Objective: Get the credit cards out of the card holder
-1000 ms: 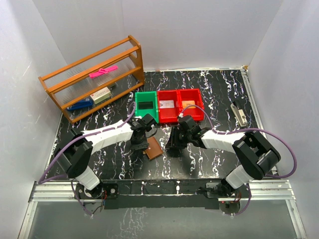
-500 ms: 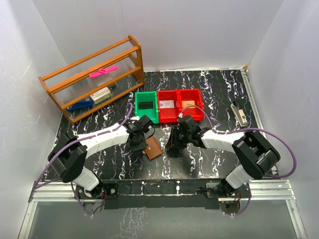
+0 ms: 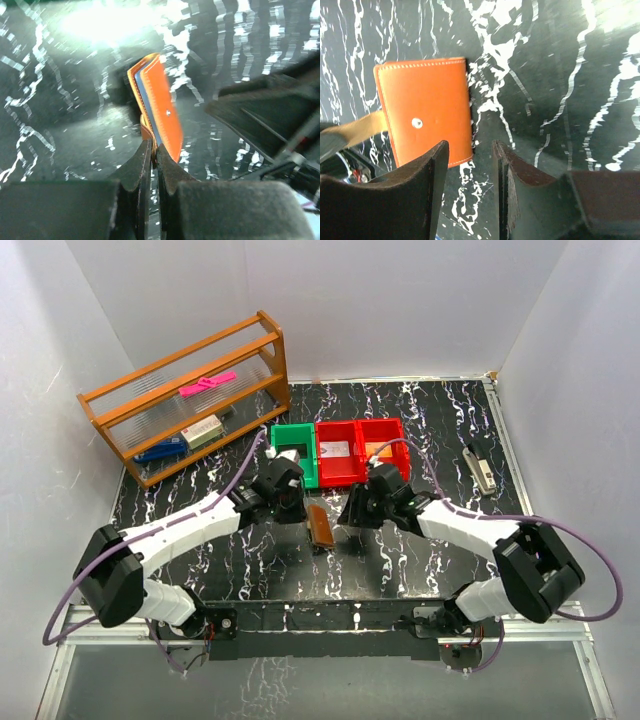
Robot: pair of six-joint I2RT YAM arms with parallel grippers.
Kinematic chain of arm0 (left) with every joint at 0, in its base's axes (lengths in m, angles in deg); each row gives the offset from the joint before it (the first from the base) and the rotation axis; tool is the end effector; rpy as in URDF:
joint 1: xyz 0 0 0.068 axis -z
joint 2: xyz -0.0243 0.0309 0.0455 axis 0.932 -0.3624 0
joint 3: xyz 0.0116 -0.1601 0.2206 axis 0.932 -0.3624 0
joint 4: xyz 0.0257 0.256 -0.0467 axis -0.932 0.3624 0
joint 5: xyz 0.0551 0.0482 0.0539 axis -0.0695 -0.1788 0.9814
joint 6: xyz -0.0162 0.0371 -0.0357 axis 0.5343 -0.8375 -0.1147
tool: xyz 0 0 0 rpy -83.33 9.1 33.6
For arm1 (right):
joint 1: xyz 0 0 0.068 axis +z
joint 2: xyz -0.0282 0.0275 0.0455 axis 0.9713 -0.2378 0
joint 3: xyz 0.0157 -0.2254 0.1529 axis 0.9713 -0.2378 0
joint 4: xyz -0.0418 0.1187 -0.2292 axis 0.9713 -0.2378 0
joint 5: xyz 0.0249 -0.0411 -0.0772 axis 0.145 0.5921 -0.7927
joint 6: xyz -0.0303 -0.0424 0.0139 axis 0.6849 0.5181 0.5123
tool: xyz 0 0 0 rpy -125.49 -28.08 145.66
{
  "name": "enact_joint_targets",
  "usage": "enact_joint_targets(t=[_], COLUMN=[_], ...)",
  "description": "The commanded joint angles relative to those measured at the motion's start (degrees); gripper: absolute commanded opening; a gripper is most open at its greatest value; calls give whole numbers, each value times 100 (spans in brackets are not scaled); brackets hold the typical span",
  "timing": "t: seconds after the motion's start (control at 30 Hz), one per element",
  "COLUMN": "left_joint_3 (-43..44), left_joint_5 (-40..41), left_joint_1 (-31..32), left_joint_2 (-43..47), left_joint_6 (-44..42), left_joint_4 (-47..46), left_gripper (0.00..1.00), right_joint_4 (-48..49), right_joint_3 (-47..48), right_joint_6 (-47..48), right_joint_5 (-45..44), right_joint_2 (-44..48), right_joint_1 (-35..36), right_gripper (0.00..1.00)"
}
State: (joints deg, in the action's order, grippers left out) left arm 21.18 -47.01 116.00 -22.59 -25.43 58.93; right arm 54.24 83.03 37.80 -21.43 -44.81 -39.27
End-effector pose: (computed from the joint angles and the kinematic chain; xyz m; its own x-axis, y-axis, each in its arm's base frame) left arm 0.1989 -0.2095 0.2371 -0.8486 -0.1444 -0.5090 0.0959 0.9042 -0.4163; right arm 0.2112 0.1678 0.1753 -0.9163 0.1247 -0.3805 -0.1106 0.8344 0.5400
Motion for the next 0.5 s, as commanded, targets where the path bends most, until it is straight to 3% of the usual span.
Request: enact_joint_targets(t=[0.0,0.23,0.47], left_joint_3=[559,617,105], left_joint_5=[-701,-1253,-397], left_joint_1=[21,30,31], left_joint_2=[130,-357,-1], left_joint_6=[-894,-1168,-725], left_joint_4=[-438,-782,-464], left_gripper=[0,0,0], right_joint_4=[-143,-153,336], right_joint_3=[61,-211,-452], right_joint_6=[139,70,-96], right_joint_5=[-177,7,665], right_joint_2=[395,759,779], right_joint_1=[-501,-979,-979], right_gripper=[38,39,40])
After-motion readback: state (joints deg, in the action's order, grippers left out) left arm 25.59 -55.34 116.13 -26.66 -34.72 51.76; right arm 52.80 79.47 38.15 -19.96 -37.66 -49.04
